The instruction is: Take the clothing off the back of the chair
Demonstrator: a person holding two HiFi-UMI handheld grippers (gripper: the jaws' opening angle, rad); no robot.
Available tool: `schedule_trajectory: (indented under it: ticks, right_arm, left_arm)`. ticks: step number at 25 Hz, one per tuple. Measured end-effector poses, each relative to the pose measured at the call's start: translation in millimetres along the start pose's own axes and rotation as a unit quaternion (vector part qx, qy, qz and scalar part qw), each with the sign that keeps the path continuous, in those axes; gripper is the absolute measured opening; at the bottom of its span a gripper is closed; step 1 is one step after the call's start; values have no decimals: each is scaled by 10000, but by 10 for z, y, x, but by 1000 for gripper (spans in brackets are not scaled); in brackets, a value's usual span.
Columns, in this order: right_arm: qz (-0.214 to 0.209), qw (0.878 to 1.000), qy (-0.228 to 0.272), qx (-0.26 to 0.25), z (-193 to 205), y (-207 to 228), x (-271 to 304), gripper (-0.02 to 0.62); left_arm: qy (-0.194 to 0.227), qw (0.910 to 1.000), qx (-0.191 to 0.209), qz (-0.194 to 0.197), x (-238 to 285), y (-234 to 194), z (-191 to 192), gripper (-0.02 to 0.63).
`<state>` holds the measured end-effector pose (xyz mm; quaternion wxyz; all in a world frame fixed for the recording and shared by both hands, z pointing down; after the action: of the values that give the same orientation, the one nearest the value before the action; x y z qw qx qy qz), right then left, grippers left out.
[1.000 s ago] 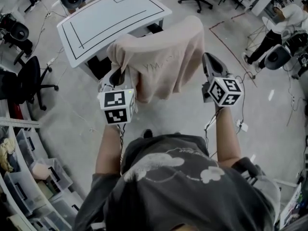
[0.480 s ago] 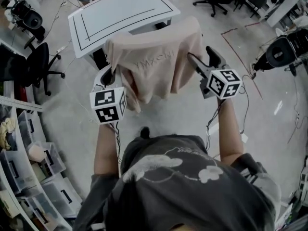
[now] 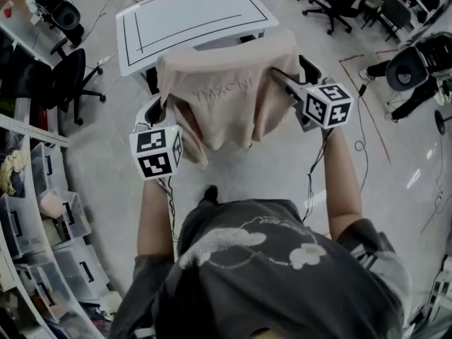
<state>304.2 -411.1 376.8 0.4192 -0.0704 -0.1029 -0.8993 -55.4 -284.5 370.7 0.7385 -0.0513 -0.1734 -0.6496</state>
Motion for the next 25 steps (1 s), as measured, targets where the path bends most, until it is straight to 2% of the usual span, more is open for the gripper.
schedule_trajectory:
  ticks: [4,7,10,16,25]
  right_arm:
    - [-232,9994,-139,-195,-34,75,106,372]
    - [-453,9986,-108,-255,-42,30,137,170]
    - [-420,9980,-20,-482,-61,-41,152,90]
    - [-240,9975,72,-661,-120,-81,65,7]
    - [41,9986,294,-431,-95,-117,-298,-3]
  left_arm:
    - [-40,9999,10,-123,-30,39,3,6]
    - [-64,9998,45,-171,-62,48,37,6]
    - [-63,9998,56,-206,-78,52,37,6]
    - [-5,9997,98,-228,-130,62,-16,6]
    - [175,9993,147,-291,-366,134,-129,6]
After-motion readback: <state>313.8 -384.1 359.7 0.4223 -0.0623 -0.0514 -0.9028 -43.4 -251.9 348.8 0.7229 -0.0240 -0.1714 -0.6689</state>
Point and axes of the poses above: the fingertips, and each gripper's own axes: x forward along the fingers, y to its right, z out of its underside, the point moved 10 cm from there along -x, backward along the fingers, and after that the axes turned 4 degrees about x, right-handed, at the moved point
